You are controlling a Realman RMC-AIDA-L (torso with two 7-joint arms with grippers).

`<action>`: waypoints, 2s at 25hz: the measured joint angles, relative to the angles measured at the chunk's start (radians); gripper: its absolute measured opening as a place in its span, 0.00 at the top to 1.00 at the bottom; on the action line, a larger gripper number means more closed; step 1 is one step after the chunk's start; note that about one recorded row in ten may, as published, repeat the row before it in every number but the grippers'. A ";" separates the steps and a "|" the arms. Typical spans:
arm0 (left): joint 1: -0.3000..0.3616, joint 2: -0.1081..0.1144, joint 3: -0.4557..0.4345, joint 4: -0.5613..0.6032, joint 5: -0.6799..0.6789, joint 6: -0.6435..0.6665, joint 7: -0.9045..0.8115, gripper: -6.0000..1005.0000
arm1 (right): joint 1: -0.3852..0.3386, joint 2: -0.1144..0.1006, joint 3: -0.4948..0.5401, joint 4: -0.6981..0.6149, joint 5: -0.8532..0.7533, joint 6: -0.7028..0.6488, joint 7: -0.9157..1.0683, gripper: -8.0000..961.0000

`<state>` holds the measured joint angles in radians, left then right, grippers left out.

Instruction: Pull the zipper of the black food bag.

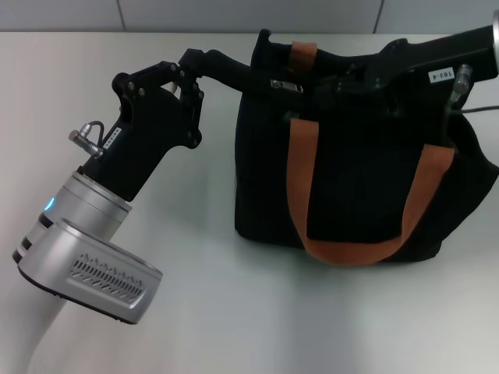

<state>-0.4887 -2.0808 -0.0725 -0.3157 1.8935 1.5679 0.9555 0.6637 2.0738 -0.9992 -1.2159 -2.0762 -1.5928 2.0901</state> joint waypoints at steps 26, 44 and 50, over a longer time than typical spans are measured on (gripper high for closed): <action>0.012 -0.001 0.011 -0.012 0.006 -0.006 0.002 0.95 | 0.137 0.003 -0.165 0.006 -0.138 0.096 -0.052 0.65; 0.027 -0.001 0.011 -0.012 0.016 0.000 0.002 0.95 | 0.178 0.005 -0.174 -0.017 -0.212 0.047 0.012 0.89; 0.036 -0.001 0.004 -0.007 0.019 0.000 0.002 0.95 | 0.180 0.003 -0.171 -0.027 -0.213 0.002 0.030 0.92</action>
<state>-0.4524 -2.0817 -0.0685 -0.3230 1.9122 1.5678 0.9572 0.8442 2.0766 -1.1698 -1.2426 -2.2889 -1.5904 2.1205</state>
